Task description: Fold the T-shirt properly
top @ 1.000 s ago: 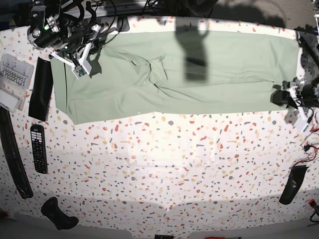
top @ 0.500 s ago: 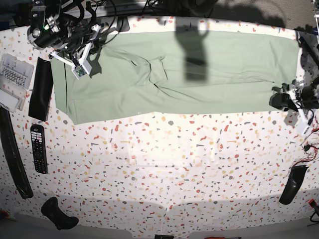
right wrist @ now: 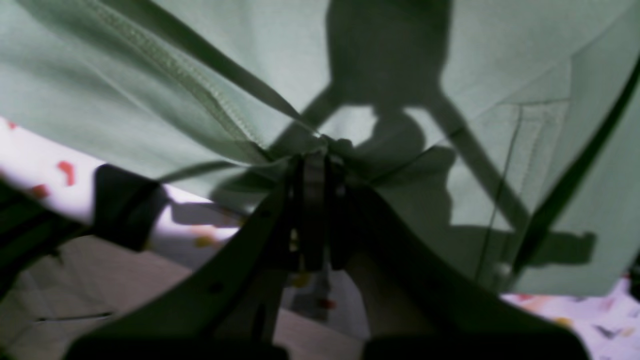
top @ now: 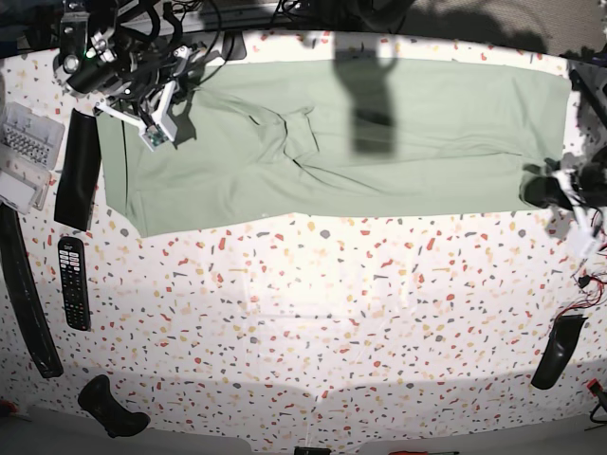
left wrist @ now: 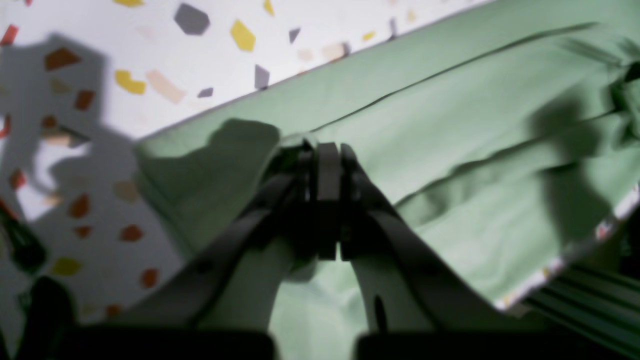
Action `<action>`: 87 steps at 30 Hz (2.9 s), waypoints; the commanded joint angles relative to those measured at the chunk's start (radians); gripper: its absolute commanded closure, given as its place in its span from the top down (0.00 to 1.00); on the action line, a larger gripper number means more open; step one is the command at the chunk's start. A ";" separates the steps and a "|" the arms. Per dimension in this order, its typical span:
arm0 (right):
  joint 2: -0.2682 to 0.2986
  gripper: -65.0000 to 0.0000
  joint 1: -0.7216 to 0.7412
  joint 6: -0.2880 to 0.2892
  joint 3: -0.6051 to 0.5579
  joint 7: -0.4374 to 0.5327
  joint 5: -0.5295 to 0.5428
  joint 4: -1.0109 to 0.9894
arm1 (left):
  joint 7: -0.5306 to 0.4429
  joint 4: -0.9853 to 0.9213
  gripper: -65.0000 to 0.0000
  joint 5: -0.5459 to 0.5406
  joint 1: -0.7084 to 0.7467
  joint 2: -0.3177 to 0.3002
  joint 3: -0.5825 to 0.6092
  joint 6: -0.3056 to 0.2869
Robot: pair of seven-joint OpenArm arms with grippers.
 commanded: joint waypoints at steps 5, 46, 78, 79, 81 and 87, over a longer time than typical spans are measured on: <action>0.026 0.00 0.007 -0.004 0.012 -0.012 -0.045 0.007 | 0.102 0.019 0.00 -0.266 -0.019 -0.116 -0.007 -0.008; 0.034 0.00 0.139 -0.176 0.018 0.023 -0.024 0.007 | -0.164 0.350 0.00 0.018 0.270 0.027 -0.103 -0.008; 0.034 0.00 0.139 -0.176 0.018 0.121 0.020 0.007 | -0.324 0.651 0.00 0.241 0.587 0.343 -0.413 -0.008; 0.034 0.00 0.139 -0.176 0.018 0.121 0.020 0.006 | -0.325 0.672 0.00 0.241 0.600 0.343 -0.413 -0.008; 0.034 0.00 0.139 -0.176 0.018 0.123 0.020 0.006 | -0.340 0.709 0.00 0.270 0.622 0.343 -0.413 -0.008; 0.034 0.00 0.138 -0.176 0.018 0.146 0.021 0.006 | -0.409 0.727 0.00 0.404 0.634 0.348 -0.413 -0.008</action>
